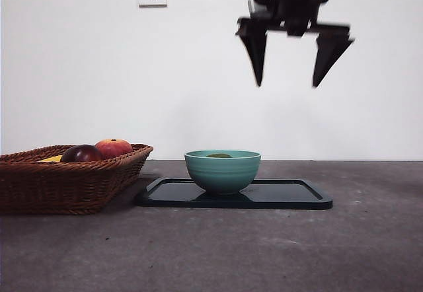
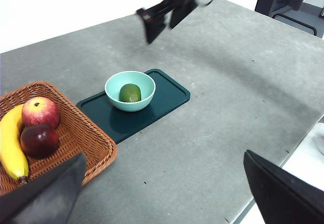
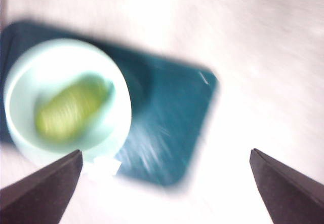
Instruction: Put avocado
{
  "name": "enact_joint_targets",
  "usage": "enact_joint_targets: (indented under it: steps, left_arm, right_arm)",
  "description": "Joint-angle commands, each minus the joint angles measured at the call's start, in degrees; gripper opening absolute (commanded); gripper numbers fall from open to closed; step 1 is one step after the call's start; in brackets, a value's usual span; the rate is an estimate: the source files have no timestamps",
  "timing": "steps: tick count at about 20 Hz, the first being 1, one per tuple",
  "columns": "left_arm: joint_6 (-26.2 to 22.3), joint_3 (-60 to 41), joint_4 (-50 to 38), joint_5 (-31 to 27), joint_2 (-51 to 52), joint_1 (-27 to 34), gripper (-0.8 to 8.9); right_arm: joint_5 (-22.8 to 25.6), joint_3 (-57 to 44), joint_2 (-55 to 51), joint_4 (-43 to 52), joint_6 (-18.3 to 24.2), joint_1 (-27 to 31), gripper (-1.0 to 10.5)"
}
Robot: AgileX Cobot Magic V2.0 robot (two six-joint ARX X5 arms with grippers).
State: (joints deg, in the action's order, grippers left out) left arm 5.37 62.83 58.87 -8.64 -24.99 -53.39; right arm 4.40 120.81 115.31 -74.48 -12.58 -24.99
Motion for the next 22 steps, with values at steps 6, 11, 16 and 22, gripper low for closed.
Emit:
enact_joint_targets:
  steps: [6, 11, 16, 22]
  left_arm:
    - [-0.6, 0.5, -0.6, 0.0, -0.2, -0.6, 4.99]
    - [-0.6, 0.5, -0.6, 0.0, -0.2, -0.6, 4.99]
    - [-0.6, 0.5, -0.6, 0.0, -0.2, -0.6, 4.99]
    - [-0.4, 0.5, -0.6, 0.1, -0.2, -0.6, 4.99]
  right_arm:
    - [8.1, -20.7, -20.0, -1.2, 2.8, -5.4, 5.9]
    - [7.8, -43.3, -45.3, 6.5, 1.8, -10.5, 5.9]
    - [7.5, -59.2, -70.5, 9.2, -3.4, -15.2, 5.9]
    - [2.5, -65.3, -92.1, 7.6, -6.5, -17.2, 5.9]
